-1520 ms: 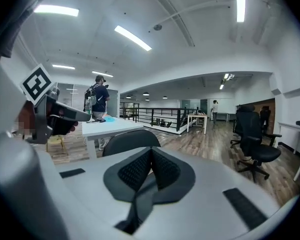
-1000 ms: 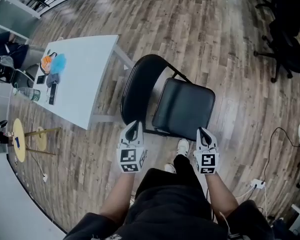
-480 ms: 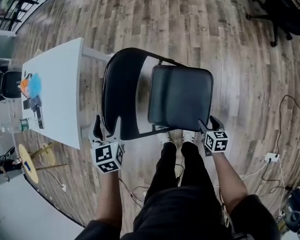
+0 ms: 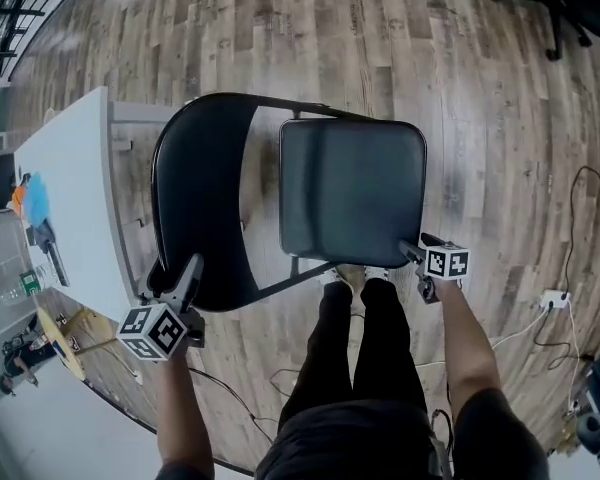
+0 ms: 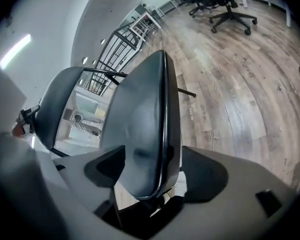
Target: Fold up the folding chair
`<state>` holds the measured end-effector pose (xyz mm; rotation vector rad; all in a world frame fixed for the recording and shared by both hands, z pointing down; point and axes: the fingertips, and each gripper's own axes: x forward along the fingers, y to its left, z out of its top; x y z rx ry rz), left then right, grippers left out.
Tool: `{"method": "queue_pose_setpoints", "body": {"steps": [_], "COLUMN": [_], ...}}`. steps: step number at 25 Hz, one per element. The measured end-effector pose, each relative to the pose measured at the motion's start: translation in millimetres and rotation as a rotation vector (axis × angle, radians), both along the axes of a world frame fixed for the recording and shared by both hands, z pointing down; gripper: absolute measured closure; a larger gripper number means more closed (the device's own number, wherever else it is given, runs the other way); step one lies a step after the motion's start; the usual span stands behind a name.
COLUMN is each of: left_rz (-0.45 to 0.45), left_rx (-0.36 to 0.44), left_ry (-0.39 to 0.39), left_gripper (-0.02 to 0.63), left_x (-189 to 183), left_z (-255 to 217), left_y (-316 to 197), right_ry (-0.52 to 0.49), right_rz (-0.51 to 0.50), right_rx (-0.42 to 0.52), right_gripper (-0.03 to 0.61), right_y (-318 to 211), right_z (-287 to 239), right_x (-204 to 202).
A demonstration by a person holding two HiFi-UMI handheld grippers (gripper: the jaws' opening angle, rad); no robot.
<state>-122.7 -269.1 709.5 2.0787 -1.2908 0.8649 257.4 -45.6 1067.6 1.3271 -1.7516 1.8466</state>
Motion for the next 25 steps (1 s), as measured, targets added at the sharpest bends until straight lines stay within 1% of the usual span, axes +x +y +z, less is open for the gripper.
{"method": "queue_pose_setpoints", "body": {"steps": [3,4,5,6,7,8,11,16,22,25], "left_rz": [0.030,0.034,0.036,0.038,0.040,0.040,0.040,0.030,0.031,0.023], "left_rx": [-0.030,-0.027,-0.015,-0.003,0.003,0.001,-0.016,-0.026,-0.033,-0.013], "left_ry": [-0.014,-0.017,-0.023,-0.027,-0.028,-0.024,-0.009,-0.011,-0.010,-0.021], "left_gripper": [0.281,0.281,0.289,0.322,0.372,0.394,0.420,0.431,0.448,0.456], "left_x": [3.7,5.3,6.2,6.5,6.2,5.7,4.9,0.9,-1.0,-0.1], "left_z": [17.5,20.0,21.2,21.8,22.5,23.4,26.0,17.1,-9.9,-29.4], "left_y": [0.1,-0.7,-2.3,-4.3,-5.4,-5.0,-2.0,-0.2,-3.2,-8.5], "right_ry": [-0.090,-0.122,-0.153,-0.184,-0.208,-0.225,-0.244,-0.242,-0.271,-0.303], "right_rz": [0.004,0.001,-0.002,-0.002,0.001,0.004,0.009,-0.018,-0.007,-0.025], "right_rx": [-0.011,-0.009,-0.004,0.003,0.011,0.016,0.006,-0.007,0.027,0.066], "right_gripper": [0.241,0.239,0.222,0.218,0.218,0.218,0.218,0.219,0.221,0.221], "right_y": [-4.8,-6.6,-8.3,-10.3,-11.9,-12.5,-10.2,-13.2,-22.8,-39.6], "right_z": [20.4,25.0,28.5,30.8,32.1,32.8,34.1,19.7,-26.5,-57.8], "right_x": [-8.2,-11.0,-12.7,-13.8,-14.8,-15.7,-15.7,-19.8,-38.0,-50.0]}}
